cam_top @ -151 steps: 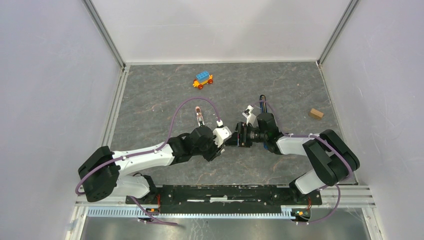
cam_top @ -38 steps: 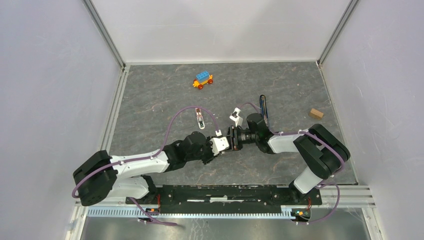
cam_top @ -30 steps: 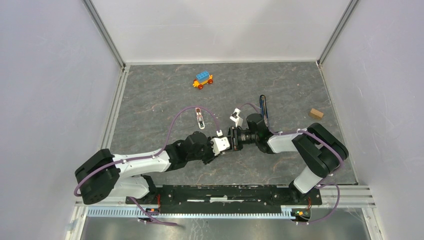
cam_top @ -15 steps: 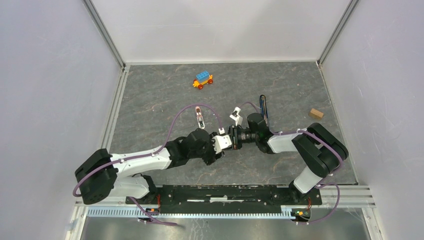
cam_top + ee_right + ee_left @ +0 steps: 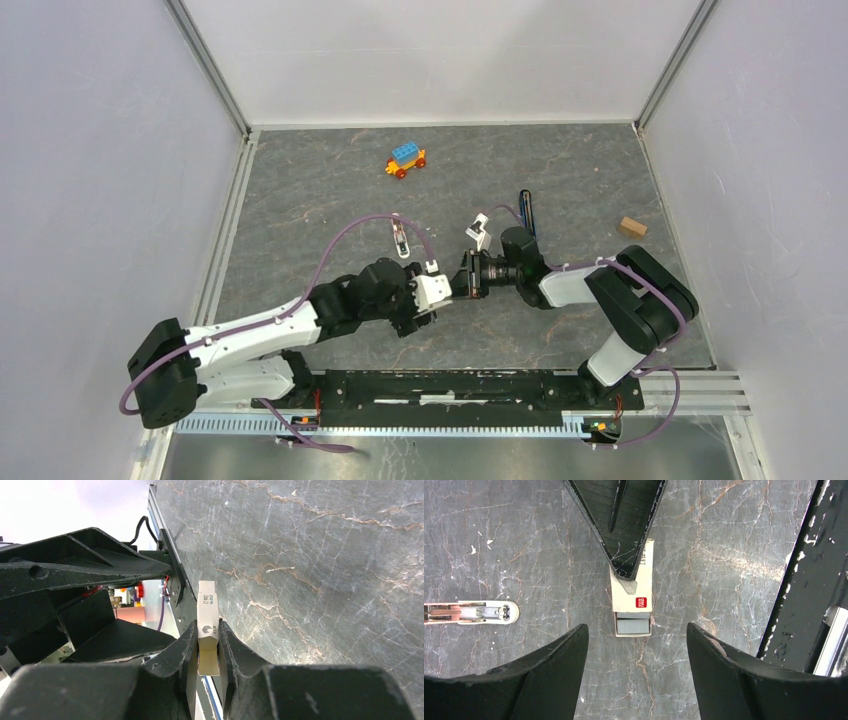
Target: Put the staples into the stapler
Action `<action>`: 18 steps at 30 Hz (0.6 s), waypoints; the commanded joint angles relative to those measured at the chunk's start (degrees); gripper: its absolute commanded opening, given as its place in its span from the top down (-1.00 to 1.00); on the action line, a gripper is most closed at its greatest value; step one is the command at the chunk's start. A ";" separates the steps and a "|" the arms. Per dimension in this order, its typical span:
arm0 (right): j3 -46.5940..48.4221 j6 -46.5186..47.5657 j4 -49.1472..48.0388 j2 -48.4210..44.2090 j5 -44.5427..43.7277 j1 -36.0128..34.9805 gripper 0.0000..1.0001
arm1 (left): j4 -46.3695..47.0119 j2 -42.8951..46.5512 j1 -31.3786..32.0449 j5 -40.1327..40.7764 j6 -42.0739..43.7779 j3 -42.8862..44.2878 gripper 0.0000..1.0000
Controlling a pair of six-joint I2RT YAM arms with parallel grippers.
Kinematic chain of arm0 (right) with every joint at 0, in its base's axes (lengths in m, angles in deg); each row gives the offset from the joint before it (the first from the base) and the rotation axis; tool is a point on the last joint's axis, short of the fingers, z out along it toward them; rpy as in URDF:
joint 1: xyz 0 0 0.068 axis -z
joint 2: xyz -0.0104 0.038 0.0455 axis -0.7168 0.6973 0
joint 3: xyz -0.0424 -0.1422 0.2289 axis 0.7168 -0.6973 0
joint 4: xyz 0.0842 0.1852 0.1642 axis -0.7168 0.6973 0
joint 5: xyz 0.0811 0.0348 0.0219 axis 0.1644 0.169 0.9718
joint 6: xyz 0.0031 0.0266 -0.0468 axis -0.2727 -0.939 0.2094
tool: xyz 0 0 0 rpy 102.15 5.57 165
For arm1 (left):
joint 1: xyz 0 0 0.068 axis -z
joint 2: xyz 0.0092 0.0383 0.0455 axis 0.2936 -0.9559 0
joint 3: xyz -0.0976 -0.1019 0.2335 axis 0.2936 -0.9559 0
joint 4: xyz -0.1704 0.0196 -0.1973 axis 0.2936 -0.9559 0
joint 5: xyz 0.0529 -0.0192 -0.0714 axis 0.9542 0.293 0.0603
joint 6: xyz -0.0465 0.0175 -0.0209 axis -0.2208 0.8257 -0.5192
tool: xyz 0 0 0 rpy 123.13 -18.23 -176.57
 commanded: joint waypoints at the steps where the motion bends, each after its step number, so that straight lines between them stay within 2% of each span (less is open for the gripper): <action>1: -0.85 -0.98 -4.34 -2.07 1.77 0.12 0.54 | -4.15 -0.43 0.20 0.36 4.05 3.16 -0.57; 8: -2.22 -3.57 -7.84 -2.97 2.83 0.12 0.52 | -5.16 -5.14 0.20 3.58 1.45 5.09 -0.57; 18: -3.48 -4.46 -9.08 -3.85 2.57 0.12 0.52 | -2.98 -6.90 0.17 1.61 1.34 5.18 -0.53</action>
